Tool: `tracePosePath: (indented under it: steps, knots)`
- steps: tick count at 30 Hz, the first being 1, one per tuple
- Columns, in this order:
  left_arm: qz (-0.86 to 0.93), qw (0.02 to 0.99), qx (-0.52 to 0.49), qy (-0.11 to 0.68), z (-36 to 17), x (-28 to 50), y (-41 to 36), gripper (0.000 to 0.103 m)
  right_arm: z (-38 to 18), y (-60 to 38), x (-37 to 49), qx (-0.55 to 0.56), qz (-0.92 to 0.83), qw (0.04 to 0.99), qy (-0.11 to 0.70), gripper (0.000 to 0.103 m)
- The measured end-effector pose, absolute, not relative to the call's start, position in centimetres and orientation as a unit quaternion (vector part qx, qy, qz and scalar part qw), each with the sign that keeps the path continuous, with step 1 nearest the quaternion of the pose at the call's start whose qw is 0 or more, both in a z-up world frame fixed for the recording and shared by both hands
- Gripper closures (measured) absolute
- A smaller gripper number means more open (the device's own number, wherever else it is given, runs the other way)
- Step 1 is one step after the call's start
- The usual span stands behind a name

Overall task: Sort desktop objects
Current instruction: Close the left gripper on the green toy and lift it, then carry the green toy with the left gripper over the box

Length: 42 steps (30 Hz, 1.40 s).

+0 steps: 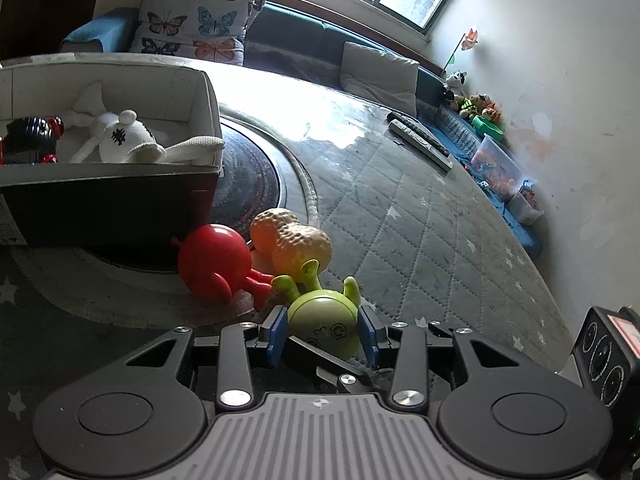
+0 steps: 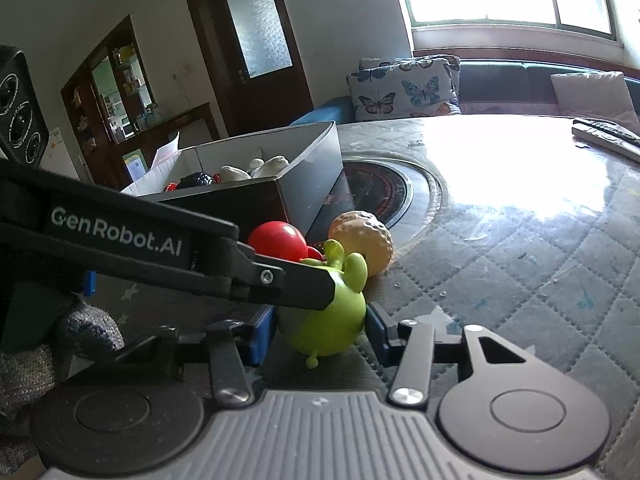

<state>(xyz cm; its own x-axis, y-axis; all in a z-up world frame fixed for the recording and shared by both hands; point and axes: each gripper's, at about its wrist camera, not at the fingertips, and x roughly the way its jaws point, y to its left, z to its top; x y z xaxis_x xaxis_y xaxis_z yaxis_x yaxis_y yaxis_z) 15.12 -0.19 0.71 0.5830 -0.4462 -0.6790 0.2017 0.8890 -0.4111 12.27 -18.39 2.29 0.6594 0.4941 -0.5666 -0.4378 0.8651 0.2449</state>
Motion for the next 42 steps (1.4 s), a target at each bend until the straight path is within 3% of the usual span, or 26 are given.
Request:
tracePosePath:
  steps: [12,23,42]
  knots:
    - [-0.184,0.867,-0.179,0.427,0.4,15.6,0.3,0.060,2.1,-18.2,12.2,0.038,0.253,0.913,0.319,0.054]
    - [-0.185,0.854,-0.203,0.442,-0.3,16.1,0.5,0.054,2.3,-18.2,11.9,0.035,0.251,0.913,0.319,0.054]
    - [-0.201,0.868,-0.213,0.400,1.6,13.9,1.5,0.055,4.8,-17.9,9.9,0.013,0.258,0.921,0.292,0.055]
